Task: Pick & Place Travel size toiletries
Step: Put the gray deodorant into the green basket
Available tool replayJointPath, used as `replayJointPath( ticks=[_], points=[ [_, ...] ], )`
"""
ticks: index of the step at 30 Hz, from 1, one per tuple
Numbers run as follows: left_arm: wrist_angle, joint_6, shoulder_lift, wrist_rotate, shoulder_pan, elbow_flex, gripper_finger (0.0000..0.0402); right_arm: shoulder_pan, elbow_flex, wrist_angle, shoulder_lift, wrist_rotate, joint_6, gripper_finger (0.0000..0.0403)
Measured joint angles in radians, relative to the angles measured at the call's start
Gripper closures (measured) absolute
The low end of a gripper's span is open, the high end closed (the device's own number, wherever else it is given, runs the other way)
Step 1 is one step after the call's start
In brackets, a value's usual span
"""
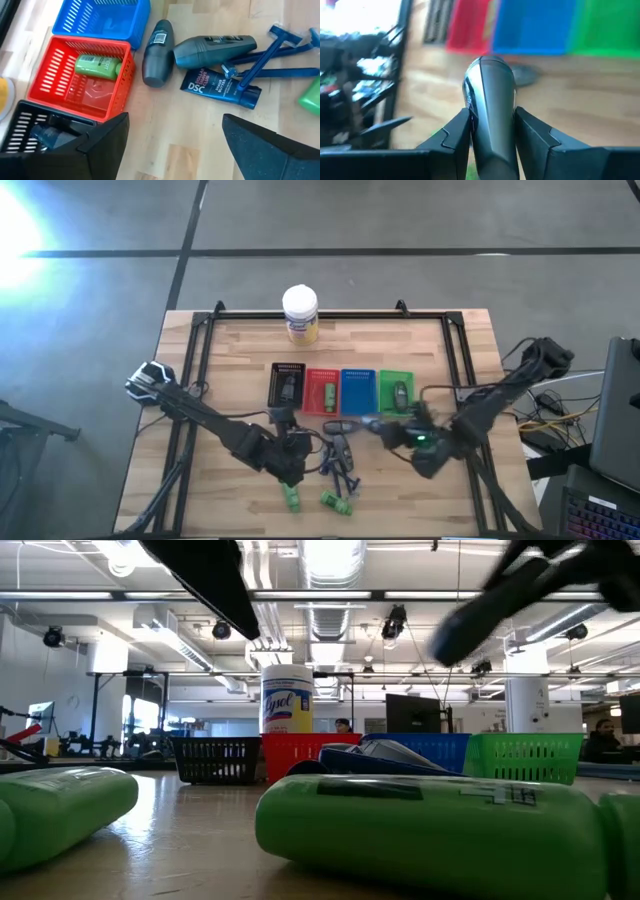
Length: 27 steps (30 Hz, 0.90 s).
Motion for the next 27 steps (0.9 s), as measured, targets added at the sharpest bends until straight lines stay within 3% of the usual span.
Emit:
replayJointPath(
  ticks=[5,10,19,27],
  points=[
    [0.000,-0.011,-0.004,0.004,0.001,0.000,0.0081,0.029,0.000,-0.409,-0.050,0.023,0.207,0.0284],
    [-0.002,-0.012,-0.011,0.004,0.003,0.000,0.0079,-0.062,-0.001,-0.581,-0.056,-0.010,0.188,0.0284],
    [-0.008,-0.012,-0.012,0.001,0.014,0.000,0.0082,-0.241,-0.026,-0.447,0.011,-0.084,-0.100,0.0282],
    [-0.009,-0.006,-0.012,0.001,0.023,0.000,0.0085,-0.329,-0.031,-0.394,0.129,-0.086,-0.182,0.0265]
  ],
)
